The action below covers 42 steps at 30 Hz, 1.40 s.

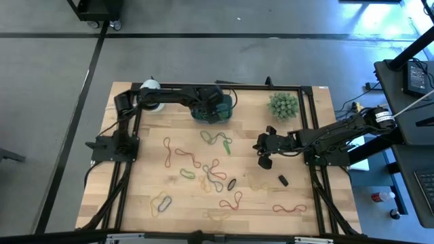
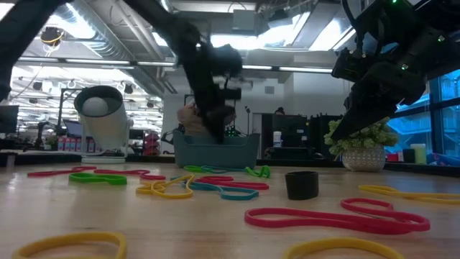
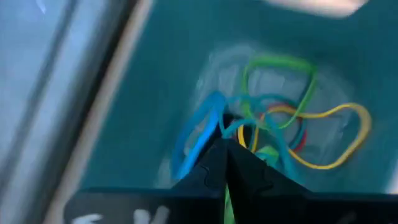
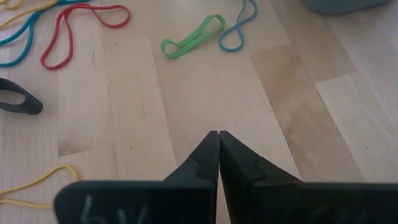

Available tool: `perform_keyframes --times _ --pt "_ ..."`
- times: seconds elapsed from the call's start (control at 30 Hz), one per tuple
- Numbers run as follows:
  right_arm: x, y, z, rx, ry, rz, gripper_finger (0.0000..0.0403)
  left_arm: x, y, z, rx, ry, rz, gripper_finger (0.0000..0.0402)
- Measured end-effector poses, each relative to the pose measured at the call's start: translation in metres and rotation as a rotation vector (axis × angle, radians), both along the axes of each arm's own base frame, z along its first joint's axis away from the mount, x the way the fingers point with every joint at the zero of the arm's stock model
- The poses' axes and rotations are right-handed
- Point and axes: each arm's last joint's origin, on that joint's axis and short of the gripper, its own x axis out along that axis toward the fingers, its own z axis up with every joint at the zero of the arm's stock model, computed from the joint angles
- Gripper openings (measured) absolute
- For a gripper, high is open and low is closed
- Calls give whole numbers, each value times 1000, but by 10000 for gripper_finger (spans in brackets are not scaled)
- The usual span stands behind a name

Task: Pick and place rubber bands into bin
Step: Put the blue rubber band into the blue bin, then put the black rubber band into the blue bin

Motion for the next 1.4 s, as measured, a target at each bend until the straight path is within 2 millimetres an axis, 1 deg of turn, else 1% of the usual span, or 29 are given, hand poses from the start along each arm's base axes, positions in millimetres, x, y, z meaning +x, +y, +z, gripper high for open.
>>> perform_keyframes --times 0.1,0.23,0.3,0.37,0.47,0.67,0.73,0.93,1.1,1.2,1.3,1.4 --pt "0 0 0 -7 2 7 16 1 10 -22 -88 -15 96 2" --pt "0 0 0 -12 3 12 16 -2 21 -39 -204 -42 195 2" --pt "0 0 0 -11 2 12 16 -3 24 -43 -240 -47 200 3" --pt "0 0 0 -12 2 12 16 -3 25 -42 -249 -51 200 8" --pt "0 0 0 -11 2 12 17 -3 23 -40 -248 -55 195 28" --pt "0 0 0 -11 2 12 17 -3 17 -29 -250 -62 177 79" --pt "0 0 0 -11 3 12 17 0 18 -23 -245 -70 177 93" --pt "0 0 0 -17 2 7 17 4 21 -2 -226 -42 190 121" --pt "0 0 0 -16 2 6 17 3 22 15 -197 28 218 121" --pt "0 0 0 -16 2 6 17 -1 19 23 -205 74 235 114" --pt "0 0 0 -9 1 -2 17 -5 7 36 -190 68 230 99" --pt "0 0 0 0 2 -13 17 -12 -17 51 -148 57 195 75"
